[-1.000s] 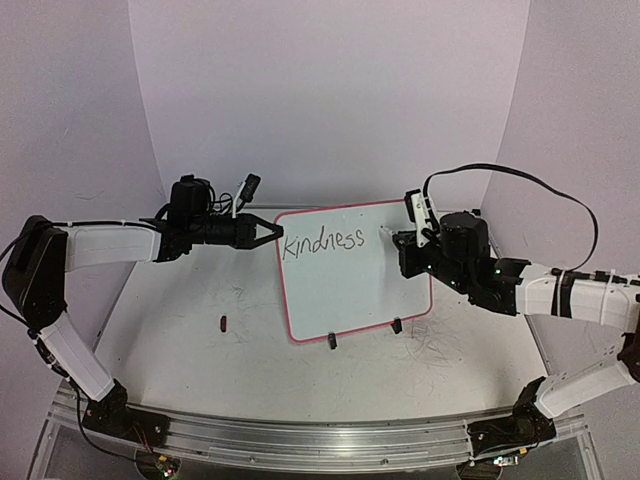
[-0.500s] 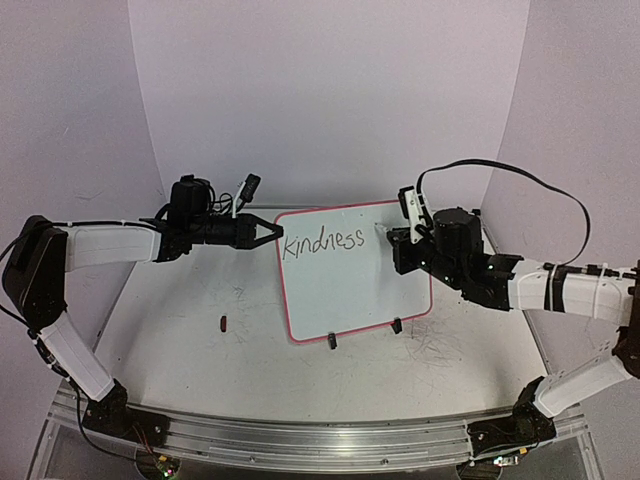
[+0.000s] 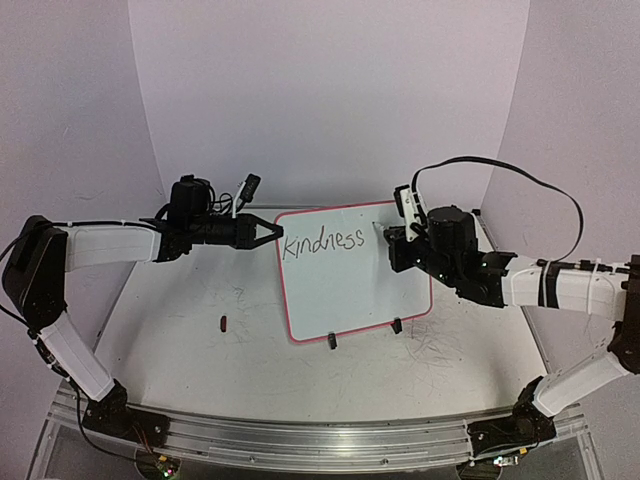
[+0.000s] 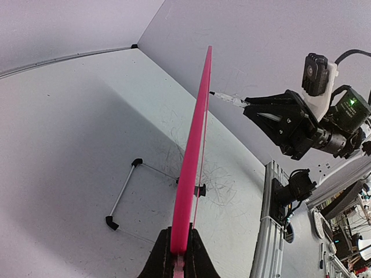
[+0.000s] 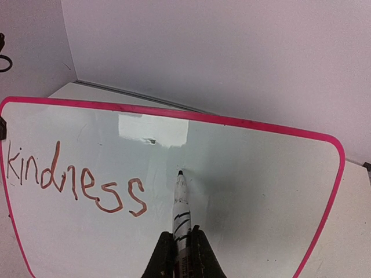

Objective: Write a sentence on the whiteboard

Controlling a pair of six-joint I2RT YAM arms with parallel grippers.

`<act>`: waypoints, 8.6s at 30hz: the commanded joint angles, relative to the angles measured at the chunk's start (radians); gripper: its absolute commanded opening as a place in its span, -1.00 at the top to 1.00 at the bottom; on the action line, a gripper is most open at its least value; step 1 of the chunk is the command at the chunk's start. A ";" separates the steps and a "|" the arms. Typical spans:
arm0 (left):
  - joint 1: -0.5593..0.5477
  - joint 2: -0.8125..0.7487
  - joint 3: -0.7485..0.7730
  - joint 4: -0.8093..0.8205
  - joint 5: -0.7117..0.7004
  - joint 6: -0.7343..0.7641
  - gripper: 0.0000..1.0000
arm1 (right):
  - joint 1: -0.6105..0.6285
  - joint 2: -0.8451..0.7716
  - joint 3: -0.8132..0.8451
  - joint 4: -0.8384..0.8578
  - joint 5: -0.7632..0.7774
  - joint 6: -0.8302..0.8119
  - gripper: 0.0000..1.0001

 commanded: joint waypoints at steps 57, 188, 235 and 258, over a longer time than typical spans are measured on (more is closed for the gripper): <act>-0.010 -0.035 0.004 0.007 -0.029 0.041 1.00 | -0.003 0.001 -0.030 0.041 0.088 0.070 1.00; -0.017 -0.037 0.008 -0.007 -0.036 0.056 1.00 | -0.037 -0.117 -0.152 0.080 0.076 0.148 1.00; -0.021 -0.039 0.012 -0.013 -0.033 0.064 1.00 | -0.060 -0.080 -0.159 0.038 0.037 0.147 1.00; -0.022 -0.037 0.012 -0.016 -0.036 0.069 1.00 | -0.061 -0.050 -0.128 0.068 0.109 0.148 1.00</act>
